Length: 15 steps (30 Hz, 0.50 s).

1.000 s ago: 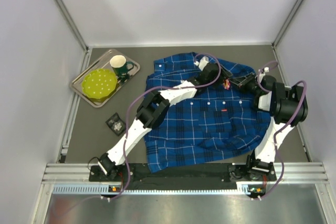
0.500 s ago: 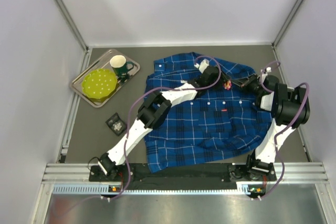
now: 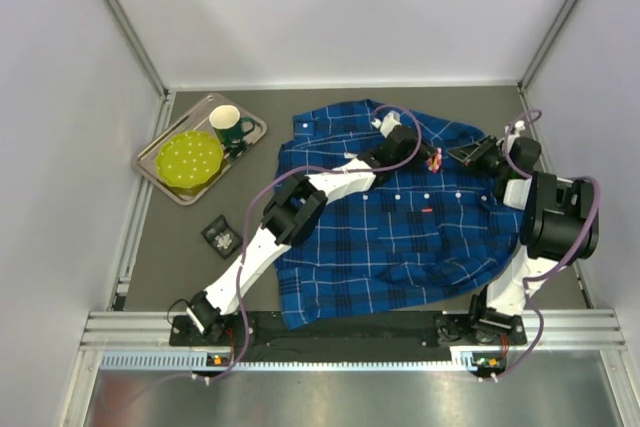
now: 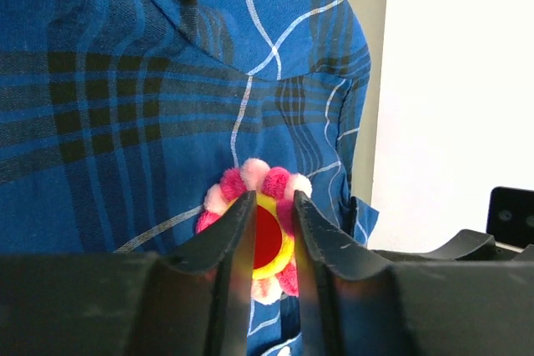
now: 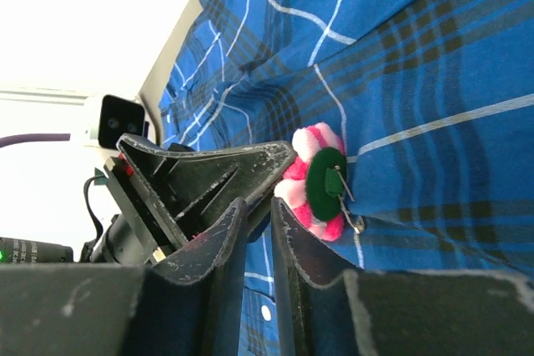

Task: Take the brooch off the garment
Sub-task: Adjust the brooch on the flattened clothing.

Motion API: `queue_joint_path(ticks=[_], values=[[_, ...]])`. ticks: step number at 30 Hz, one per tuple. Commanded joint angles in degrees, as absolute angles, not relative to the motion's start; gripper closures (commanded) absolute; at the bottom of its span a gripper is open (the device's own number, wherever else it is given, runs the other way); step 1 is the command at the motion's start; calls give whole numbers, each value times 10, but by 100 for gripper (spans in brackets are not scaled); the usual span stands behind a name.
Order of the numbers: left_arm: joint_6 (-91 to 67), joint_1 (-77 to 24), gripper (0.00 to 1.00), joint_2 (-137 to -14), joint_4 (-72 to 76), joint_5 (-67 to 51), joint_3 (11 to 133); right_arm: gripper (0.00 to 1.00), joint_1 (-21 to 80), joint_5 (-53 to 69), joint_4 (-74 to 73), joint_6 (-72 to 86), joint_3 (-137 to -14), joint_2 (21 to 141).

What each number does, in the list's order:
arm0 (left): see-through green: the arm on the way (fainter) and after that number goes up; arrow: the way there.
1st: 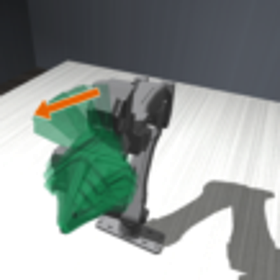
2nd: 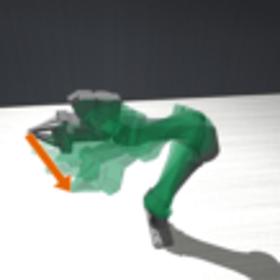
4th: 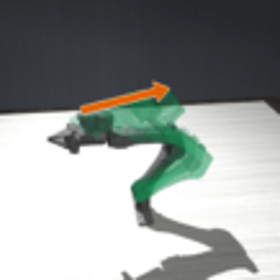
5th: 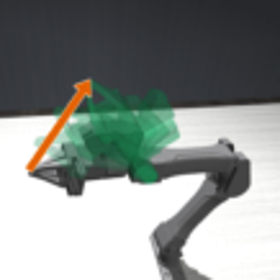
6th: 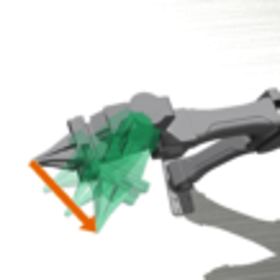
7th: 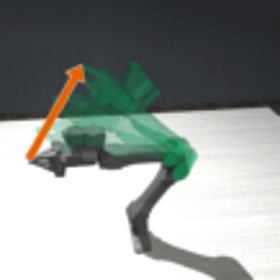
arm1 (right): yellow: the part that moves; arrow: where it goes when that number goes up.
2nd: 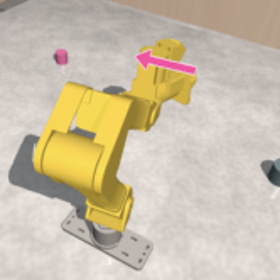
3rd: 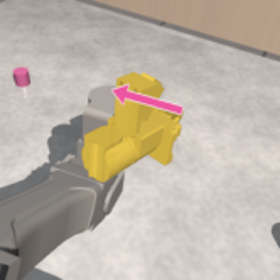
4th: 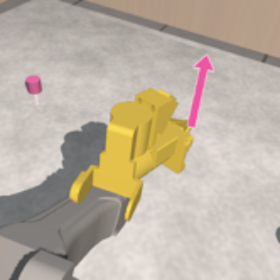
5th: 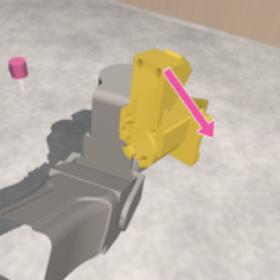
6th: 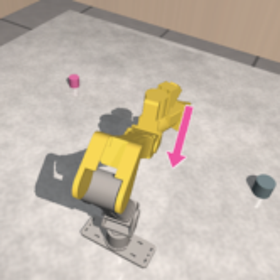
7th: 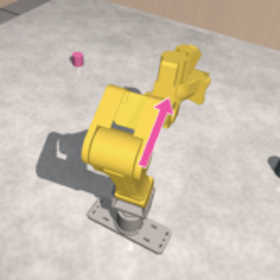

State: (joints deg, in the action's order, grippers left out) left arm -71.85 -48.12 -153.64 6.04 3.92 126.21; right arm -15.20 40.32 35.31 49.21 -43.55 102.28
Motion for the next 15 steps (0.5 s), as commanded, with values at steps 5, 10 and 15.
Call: queue_joint_path(ticks=[5, 10, 15], values=[[-707, -486, 91, -1549, 81, 26, 1302, 80, -182, 376, 309, 460, -459, 1018], [-684, -488, 100, -1541, 73, 33, 1298, 80, -178, 377, 298, 465, -467, 1038], [-679, -488, 100, -1536, 69, 26, 1288, 71, -164, 374, 262, 439, -482, 1044]])
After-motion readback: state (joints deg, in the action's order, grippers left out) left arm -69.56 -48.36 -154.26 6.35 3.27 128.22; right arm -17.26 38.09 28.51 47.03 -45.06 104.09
